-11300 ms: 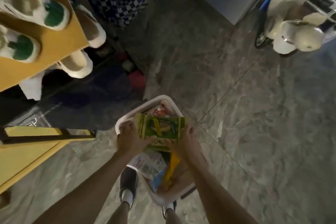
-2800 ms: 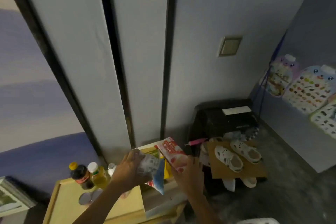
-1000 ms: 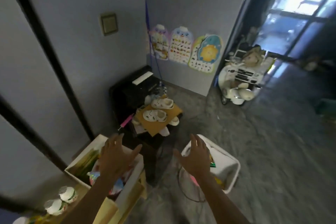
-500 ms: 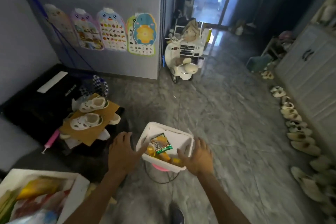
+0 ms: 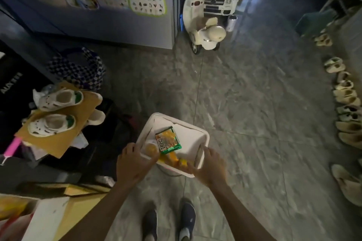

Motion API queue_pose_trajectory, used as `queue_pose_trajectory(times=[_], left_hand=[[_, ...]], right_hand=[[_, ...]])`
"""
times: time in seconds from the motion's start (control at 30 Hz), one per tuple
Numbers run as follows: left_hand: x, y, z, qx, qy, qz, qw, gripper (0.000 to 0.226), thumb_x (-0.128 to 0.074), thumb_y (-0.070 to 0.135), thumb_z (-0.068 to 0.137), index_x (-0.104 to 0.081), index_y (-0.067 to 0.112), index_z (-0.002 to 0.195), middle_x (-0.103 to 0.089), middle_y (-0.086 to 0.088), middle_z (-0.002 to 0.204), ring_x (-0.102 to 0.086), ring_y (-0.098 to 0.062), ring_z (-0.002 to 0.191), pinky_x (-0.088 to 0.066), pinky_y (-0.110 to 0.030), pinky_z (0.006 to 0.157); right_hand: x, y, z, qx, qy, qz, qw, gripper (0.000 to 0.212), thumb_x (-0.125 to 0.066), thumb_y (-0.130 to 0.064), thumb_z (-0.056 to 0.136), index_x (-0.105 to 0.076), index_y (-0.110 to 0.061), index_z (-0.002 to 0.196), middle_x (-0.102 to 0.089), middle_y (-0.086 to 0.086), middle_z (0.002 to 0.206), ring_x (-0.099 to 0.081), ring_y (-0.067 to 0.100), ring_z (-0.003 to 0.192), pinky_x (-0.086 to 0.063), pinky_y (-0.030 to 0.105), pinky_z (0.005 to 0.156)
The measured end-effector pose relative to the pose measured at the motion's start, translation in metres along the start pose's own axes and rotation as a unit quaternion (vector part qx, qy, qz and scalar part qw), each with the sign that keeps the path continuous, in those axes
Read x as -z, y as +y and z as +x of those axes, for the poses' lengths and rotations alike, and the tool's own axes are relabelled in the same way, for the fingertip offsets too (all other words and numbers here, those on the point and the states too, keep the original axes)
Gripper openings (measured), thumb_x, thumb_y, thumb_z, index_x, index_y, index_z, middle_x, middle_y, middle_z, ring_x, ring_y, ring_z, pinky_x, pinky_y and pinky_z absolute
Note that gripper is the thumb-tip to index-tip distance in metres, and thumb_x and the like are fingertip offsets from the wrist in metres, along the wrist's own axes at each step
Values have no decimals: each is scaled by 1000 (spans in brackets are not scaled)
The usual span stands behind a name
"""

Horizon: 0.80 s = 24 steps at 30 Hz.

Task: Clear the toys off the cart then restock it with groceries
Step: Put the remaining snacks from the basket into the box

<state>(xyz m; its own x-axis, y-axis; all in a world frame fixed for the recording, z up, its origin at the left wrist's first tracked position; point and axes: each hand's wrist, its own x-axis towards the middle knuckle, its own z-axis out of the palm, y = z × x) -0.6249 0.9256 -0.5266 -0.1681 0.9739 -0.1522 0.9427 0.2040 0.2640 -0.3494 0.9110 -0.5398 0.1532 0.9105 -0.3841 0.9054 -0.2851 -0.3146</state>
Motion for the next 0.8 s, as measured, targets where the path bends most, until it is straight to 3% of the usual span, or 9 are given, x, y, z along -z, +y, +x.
queue_pose_trajectory(times=[0.13,0.23,0.37,0.47,0.57,0.67,0.73,0.8], left_hand=[[-57,-14,43,31,-43,19,998,104,-40,102,72,-63,18,130,-59,-4,126,-59,-29,117,-51,-45,92],[-107,-22,80,41,-72,35,996,106,-41,103,67,-58,22,133,-58,-6,126,-59,-31,117,-50,-47,92],[-171,-25,124,60,-104,18,993,121,-55,101,65,-44,16,150,-52,-10,149,-53,-34,134,-49,-52,105],[-209,-26,143,68,-133,-8,989,123,-66,92,72,-32,14,161,-41,-12,162,-42,-37,147,-41,-53,116],[-240,-39,156,72,-140,-7,988,110,-76,77,77,-34,17,160,-39,-12,161,-44,-40,144,-45,-55,113],[-259,-55,158,62,-131,-28,989,73,-81,57,81,-52,23,138,-47,-9,142,-56,-40,124,-55,-52,91],[-260,-59,156,52,-112,-40,992,51,-81,47,83,-58,25,123,-50,-8,130,-60,-37,112,-55,-47,80],[-256,-60,155,50,-96,-52,993,45,-79,44,85,-61,25,122,-51,-6,128,-61,-34,111,-56,-44,78]], right_hand=[[-48,12,43,-11,-71,5,997,106,-44,-94,75,-36,-26,156,-47,3,157,-46,30,140,-43,53,111],[-96,20,80,-3,-93,-15,996,98,-46,-95,75,-48,-24,143,-59,4,142,-57,30,126,-52,50,100],[-163,24,123,16,-111,-3,994,83,-46,-86,80,-51,-29,140,-59,2,140,-55,28,128,-50,47,106],[-206,28,144,35,-129,1,991,59,-57,-65,91,-53,-34,141,-58,3,139,-50,29,131,-42,46,112],[-243,34,158,24,-157,-45,986,46,-61,-47,94,-58,-30,137,-61,6,135,-56,33,127,-41,48,111],[-268,36,169,9,-132,-85,988,31,-65,-38,92,-65,-27,120,-70,2,117,-67,33,112,-46,46,98],[-276,38,175,-8,-117,-89,989,26,-64,-37,93,-67,-25,115,-72,2,113,-68,32,108,-47,45,97],[-276,36,175,-10,-104,-93,990,26,-68,-41,91,-66,-24,110,-73,4,111,-69,34,105,-49,46,94]])
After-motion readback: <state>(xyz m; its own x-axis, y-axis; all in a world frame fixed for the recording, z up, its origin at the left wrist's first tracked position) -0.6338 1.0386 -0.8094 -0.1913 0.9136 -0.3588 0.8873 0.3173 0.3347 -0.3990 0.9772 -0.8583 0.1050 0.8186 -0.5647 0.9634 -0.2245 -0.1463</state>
